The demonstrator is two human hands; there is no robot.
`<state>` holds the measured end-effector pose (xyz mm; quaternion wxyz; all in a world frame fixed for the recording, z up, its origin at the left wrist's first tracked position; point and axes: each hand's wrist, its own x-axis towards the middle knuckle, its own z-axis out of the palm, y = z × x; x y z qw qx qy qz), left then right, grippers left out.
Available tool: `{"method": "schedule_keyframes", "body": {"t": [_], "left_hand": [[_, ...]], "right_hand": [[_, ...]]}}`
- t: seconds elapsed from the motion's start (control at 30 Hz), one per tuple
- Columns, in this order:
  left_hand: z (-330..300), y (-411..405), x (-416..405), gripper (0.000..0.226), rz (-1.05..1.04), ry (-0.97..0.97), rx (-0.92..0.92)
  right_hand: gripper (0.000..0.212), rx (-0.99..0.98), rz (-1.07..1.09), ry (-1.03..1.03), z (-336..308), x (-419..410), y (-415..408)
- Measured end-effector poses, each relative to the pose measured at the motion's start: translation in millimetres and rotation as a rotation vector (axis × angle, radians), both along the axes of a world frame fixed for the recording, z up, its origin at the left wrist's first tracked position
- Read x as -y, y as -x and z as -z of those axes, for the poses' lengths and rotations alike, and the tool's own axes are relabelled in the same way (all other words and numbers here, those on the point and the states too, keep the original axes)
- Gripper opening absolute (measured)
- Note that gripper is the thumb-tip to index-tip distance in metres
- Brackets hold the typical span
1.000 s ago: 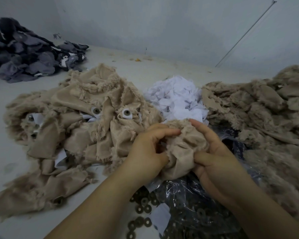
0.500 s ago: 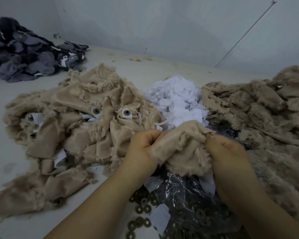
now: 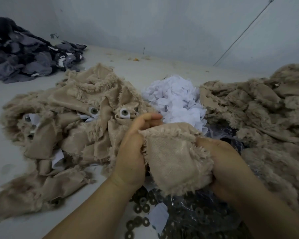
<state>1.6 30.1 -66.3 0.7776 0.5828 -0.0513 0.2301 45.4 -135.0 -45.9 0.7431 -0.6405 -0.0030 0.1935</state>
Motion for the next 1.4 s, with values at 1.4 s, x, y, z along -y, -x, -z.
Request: {"method": "schedule_keyframes", "body": {"t": [1.4], "left_hand": [[-3.6, -0.8, 8.5, 0.019, -0.33, -0.339, -0.122]], "right_hand": [[0.073, -0.442, -0.271, -0.701, 1.3, 0.4, -3.8]]}}
